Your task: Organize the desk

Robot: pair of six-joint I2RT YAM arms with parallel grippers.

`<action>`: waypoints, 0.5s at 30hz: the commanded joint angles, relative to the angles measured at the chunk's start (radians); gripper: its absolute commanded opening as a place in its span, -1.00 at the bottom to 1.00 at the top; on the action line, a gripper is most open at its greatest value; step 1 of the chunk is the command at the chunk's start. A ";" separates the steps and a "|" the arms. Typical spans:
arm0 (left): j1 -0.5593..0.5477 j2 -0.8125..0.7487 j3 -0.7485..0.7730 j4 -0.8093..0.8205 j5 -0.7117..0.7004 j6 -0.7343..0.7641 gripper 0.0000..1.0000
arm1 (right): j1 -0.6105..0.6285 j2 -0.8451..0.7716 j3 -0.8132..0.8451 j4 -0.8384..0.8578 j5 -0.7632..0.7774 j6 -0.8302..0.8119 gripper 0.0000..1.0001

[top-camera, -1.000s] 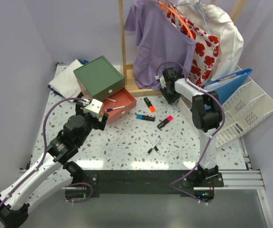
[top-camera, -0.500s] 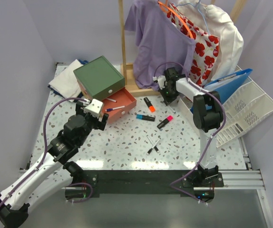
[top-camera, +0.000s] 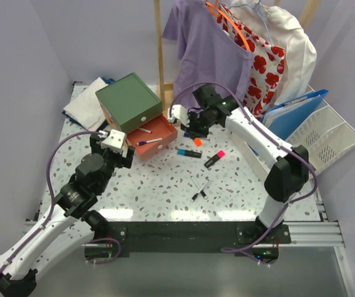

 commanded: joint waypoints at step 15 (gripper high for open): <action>0.005 -0.123 -0.030 0.089 -0.194 -0.009 0.82 | 0.341 0.299 0.475 0.054 0.155 -0.249 -0.70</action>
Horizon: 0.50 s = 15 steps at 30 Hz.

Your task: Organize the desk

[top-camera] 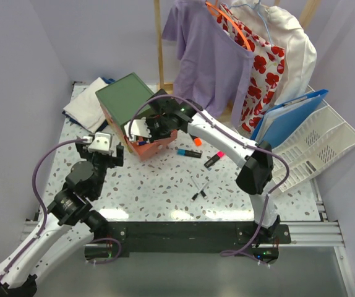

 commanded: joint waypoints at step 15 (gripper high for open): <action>0.005 0.005 -0.011 0.064 0.045 -0.005 0.96 | 0.034 0.001 0.076 0.147 0.080 0.218 0.30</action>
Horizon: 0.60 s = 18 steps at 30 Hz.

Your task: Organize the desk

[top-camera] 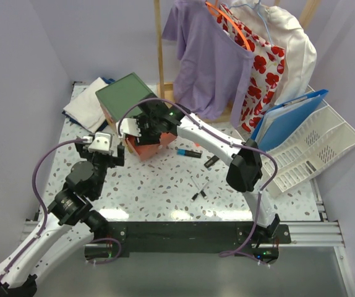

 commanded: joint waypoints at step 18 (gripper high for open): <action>0.004 0.119 -0.013 0.057 0.354 -0.018 1.00 | -0.247 -0.720 -0.714 0.043 -0.493 0.165 0.92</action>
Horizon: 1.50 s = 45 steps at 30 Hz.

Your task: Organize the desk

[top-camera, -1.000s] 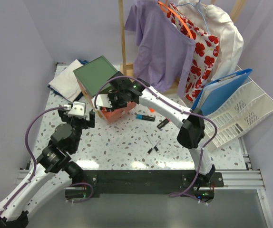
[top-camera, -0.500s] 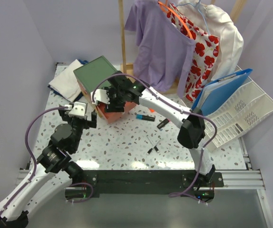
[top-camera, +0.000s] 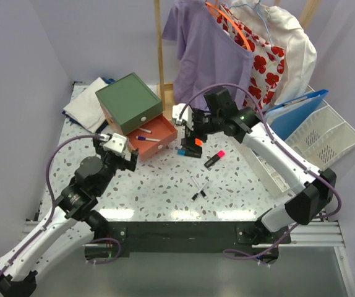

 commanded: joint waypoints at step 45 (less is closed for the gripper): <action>0.001 0.079 0.031 -0.087 0.079 -0.133 0.95 | 0.003 0.166 -0.489 -0.113 0.107 -0.704 0.11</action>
